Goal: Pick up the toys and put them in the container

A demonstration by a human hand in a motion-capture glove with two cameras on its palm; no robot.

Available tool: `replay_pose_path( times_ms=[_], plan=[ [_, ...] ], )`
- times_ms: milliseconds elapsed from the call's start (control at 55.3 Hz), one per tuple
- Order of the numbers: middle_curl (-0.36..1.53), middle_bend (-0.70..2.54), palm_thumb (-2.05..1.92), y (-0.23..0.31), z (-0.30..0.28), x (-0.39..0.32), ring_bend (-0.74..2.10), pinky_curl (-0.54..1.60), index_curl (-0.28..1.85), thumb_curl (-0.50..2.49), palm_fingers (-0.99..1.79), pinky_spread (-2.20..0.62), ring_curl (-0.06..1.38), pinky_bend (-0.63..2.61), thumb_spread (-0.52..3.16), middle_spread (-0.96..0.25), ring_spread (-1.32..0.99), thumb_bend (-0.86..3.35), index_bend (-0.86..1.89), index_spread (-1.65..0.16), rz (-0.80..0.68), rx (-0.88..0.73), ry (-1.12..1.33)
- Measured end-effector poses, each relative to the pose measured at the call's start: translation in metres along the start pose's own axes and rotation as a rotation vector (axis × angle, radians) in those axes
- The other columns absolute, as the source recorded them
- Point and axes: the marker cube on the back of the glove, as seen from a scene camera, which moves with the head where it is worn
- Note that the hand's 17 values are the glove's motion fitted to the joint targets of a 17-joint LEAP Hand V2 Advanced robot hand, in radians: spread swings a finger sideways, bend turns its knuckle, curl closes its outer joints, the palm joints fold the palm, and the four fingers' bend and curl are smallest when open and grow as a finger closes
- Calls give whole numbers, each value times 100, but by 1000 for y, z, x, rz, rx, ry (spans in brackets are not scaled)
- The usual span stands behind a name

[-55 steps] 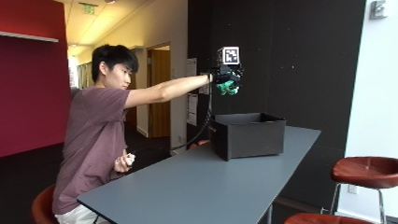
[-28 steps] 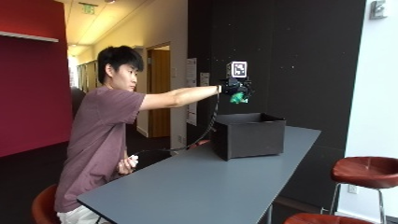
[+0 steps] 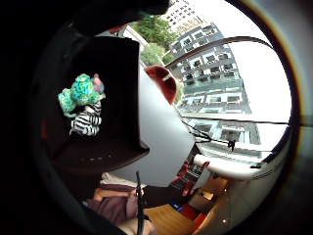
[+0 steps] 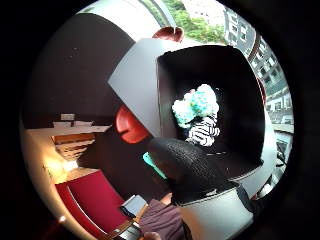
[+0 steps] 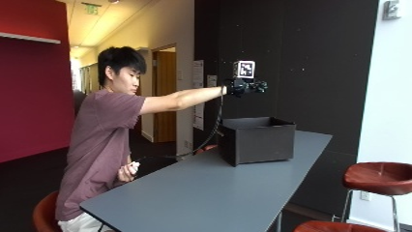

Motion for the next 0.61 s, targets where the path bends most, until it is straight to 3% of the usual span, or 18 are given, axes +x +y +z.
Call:
replay_pose_path(
  times_ms=[72,163,271,325,434,470,524,615],
  plan=[
    [34,7,-8,11,-3,17,27,41,22,50,-45,3,48,100,107,9,0,-7,1,-10,-34,9,80],
    [30,8,-7,28,-2,67,25,39,19,45,-42,4,47,96,109,9,1,-6,1,-10,-116,-62,505],
    [27,8,-7,30,-4,46,24,38,16,40,-38,4,46,93,111,9,2,-6,2,-10,109,35,139],
    [26,9,-7,37,-5,46,24,37,15,38,-37,4,46,92,111,9,2,-6,2,-10,17,24,124],
    [23,10,-6,53,1,63,23,36,14,36,-35,5,46,90,112,8,2,-5,3,-11,-286,-33,337],
    [23,9,-5,56,1,62,23,36,14,35,-35,5,46,90,113,8,2,-5,4,-11,-296,-36,327],
    [22,9,-5,55,0,45,22,36,13,34,-35,4,45,90,113,8,2,-5,4,-11,-205,-9,213],
    [21,10,-5,47,-3,46,21,36,13,32,-34,4,45,89,113,8,3,-5,4,-11,231,32,162]
  ],
)
